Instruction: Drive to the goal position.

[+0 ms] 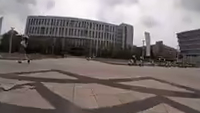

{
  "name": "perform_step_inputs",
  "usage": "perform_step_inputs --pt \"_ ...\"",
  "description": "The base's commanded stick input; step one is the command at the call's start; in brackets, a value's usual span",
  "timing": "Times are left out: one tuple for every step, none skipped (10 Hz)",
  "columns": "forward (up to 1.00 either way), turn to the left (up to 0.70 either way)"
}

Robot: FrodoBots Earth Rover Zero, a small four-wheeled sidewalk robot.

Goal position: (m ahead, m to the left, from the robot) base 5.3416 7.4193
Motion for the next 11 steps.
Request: perform_step_inputs --pt "0.6 0.15" --pt "0.6 0.15" --pt "0.6 0.1" --pt "0.6 0.0" --pt "0.6 0.0" --pt "0.6 0.0" --pt "0.6 0.0" --pt "0.6 0.0" --pt "0.6 0.0" --pt "0.6 0.0" --pt "0.6 0.0"
